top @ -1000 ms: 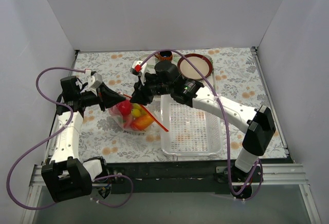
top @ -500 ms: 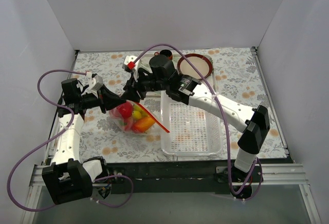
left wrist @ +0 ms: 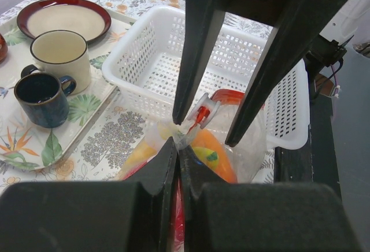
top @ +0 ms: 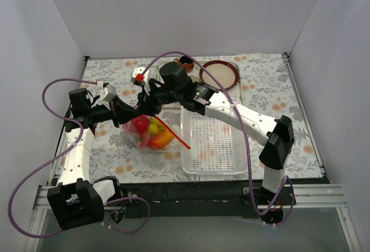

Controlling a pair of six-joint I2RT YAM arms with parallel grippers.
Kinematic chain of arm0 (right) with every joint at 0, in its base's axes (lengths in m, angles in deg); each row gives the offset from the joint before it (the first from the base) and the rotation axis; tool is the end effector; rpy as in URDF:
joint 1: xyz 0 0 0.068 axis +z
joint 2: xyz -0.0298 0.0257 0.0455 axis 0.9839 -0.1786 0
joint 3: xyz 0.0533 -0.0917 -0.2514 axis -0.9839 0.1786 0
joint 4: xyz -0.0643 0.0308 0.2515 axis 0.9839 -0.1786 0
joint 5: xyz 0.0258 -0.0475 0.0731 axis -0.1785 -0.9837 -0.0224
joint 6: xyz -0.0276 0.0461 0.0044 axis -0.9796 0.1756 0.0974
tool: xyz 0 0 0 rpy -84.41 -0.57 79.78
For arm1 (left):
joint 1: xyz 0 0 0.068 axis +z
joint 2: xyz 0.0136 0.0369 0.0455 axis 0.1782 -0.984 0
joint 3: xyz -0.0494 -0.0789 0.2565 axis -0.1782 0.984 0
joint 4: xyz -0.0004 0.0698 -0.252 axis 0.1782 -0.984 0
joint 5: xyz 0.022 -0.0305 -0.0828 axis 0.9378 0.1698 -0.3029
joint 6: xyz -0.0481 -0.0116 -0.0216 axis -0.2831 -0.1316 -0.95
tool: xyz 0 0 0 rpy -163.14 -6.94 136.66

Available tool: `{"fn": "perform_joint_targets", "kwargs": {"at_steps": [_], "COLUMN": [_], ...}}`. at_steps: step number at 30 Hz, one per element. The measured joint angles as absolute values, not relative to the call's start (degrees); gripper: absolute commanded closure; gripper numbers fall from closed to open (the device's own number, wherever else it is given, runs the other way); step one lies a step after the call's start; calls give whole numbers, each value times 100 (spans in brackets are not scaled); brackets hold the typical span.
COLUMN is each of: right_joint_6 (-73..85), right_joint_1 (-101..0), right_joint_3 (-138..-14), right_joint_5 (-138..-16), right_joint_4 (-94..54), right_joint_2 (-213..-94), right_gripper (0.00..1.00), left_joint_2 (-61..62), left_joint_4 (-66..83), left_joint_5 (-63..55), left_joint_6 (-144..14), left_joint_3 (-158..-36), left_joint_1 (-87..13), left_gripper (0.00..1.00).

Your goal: Open the zip-top bag and remove the fake food

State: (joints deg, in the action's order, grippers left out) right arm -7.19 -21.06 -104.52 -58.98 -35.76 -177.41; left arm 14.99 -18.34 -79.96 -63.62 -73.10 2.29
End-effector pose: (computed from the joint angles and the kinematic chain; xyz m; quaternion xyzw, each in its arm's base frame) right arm 0.2140 0.3806 0.3926 -0.5329 0.5923 0.4133 0.4408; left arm 0.2092 0.0101 0.3012 0.1575 0.7104 -0.5976 0.3367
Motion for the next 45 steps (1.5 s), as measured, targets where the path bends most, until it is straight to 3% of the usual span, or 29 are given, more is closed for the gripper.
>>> {"fn": "perform_joint_targets", "kwargs": {"at_steps": [6, 17, 29, 38, 45], "right_joint_6": [-734, -800, -802, -800, -730], "right_joint_1": [-2106, -2110, -2161, -2255, -2327], "right_joint_3": [-10525, -10597, -10575, -8907, -8520], "right_joint_5": [-5865, -5874, -5944, -6200, -6217], "right_joint_4": [-3596, -3681, -3697, -2908, -2612], "right_joint_2": [-17743, -17765, -17749, -16871, -16578], "right_gripper": [72, 99, 99, 99, 99], "left_joint_2": [1499, 1534, 1571, 1364, 1366], "left_joint_4": [-1819, -1814, -1729, -1705, -1707], "left_joint_5": [-7996, -8002, -7987, -8046, -8190], "left_joint_6": [-6371, -6450, -6601, -6817, -6856], "left_joint_3": [-7292, -7290, -7290, -7417, -7447], "left_joint_1": [229, 229, 229, 135, 76], "left_gripper": [100, 100, 100, 100, 100]}}
